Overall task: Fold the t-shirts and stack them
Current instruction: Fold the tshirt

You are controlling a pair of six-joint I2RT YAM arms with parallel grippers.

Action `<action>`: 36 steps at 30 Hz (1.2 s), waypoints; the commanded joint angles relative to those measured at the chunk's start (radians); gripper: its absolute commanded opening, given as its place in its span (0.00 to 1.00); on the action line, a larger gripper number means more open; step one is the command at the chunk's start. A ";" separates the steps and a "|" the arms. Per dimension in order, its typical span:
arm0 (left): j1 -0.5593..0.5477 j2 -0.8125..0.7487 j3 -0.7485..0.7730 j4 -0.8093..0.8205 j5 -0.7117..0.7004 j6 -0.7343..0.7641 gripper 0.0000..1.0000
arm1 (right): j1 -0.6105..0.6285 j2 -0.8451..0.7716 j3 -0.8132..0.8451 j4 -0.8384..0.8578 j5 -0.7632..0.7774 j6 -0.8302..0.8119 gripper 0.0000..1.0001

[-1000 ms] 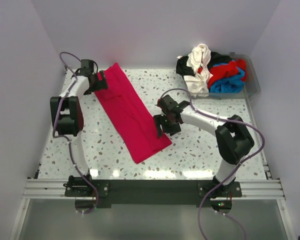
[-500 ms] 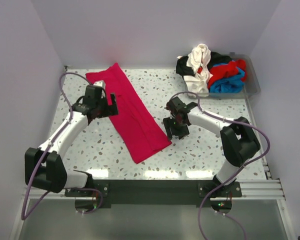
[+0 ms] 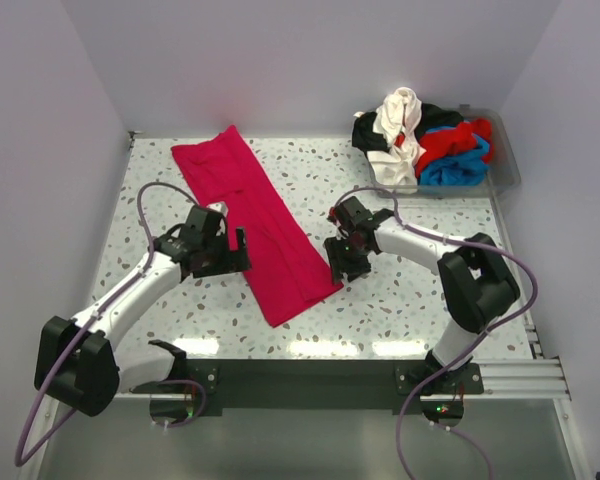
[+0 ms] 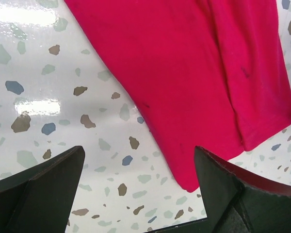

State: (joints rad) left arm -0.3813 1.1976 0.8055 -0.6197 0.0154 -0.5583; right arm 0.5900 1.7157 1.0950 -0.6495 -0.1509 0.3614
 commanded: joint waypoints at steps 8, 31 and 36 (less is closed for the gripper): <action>-0.044 -0.035 -0.037 -0.011 0.035 -0.075 1.00 | 0.004 0.042 -0.023 0.056 -0.052 0.016 0.36; -0.315 0.131 -0.016 0.009 0.037 -0.187 0.89 | 0.016 0.028 -0.127 0.119 -0.073 0.077 0.06; -0.349 0.175 -0.016 -0.006 0.038 -0.203 0.84 | 0.016 0.025 -0.139 0.134 -0.082 0.079 0.06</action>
State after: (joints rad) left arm -0.7109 1.3628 0.7559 -0.6193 0.0574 -0.7284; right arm 0.5911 1.7340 0.9974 -0.5228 -0.2340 0.4343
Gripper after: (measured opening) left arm 0.857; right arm 0.083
